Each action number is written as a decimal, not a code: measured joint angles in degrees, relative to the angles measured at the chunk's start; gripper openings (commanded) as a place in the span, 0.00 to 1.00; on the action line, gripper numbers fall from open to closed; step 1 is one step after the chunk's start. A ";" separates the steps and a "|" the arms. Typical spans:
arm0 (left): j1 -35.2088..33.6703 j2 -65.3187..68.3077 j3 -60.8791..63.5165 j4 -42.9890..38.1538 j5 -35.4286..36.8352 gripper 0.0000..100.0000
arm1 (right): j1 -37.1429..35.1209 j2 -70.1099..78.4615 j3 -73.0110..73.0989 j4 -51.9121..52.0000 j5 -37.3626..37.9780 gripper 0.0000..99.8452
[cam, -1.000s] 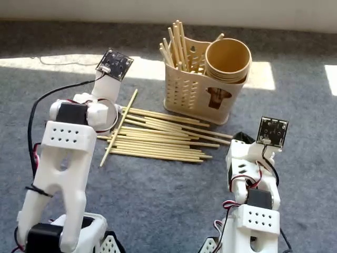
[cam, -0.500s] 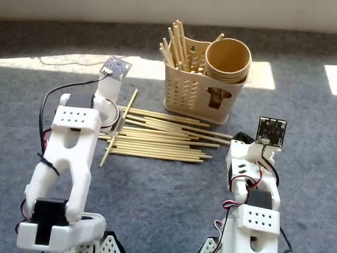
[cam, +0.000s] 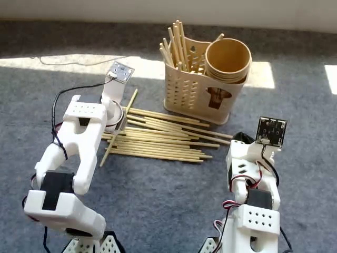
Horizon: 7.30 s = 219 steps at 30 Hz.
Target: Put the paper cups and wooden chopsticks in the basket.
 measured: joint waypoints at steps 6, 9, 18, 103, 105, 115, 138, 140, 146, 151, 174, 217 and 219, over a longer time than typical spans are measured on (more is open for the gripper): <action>1.05 4.13 -0.18 -2.55 0.00 0.10 | 0.00 0.00 0.00 0.00 0.00 0.01; 1.32 5.63 -1.85 -2.64 0.00 0.06 | 0.00 0.00 0.00 0.00 0.00 0.01; 2.02 10.37 -6.68 -2.02 0.09 0.06 | 0.00 0.00 0.00 0.00 0.00 0.01; 24.62 -17.85 -3.87 -57.85 22.59 0.01 | 0.00 0.00 0.00 0.00 0.00 0.01; 24.44 -16.62 -3.78 -57.85 22.59 0.01 | 0.00 0.00 0.00 0.00 0.00 0.01; 24.79 -14.86 0.35 -57.41 22.51 0.11 | 0.00 0.00 0.00 0.00 0.00 0.01; 24.79 -32.35 -6.95 -9.49 18.46 0.12 | 0.00 0.00 0.00 0.00 0.00 0.01; 24.79 -33.93 -6.95 -5.01 15.38 0.12 | 0.00 0.00 0.00 0.00 0.00 0.01; 24.70 -36.22 -6.95 6.24 7.30 0.12 | 0.00 0.00 0.00 0.00 0.00 0.01; 24.70 -36.22 -6.95 11.60 2.90 0.12 | 1.23 0.00 0.00 0.00 0.00 0.01; 35.43 -36.31 17.32 10.99 -19.08 0.14 | 6.95 0.00 0.00 0.00 0.00 0.01; 32.79 13.63 -10.11 8.44 -23.38 0.01 | 8.44 0.00 0.00 -0.09 -0.62 0.01; 32.79 13.63 -10.37 9.32 -23.47 0.01 | 8.44 0.00 0.00 -0.09 -0.62 0.01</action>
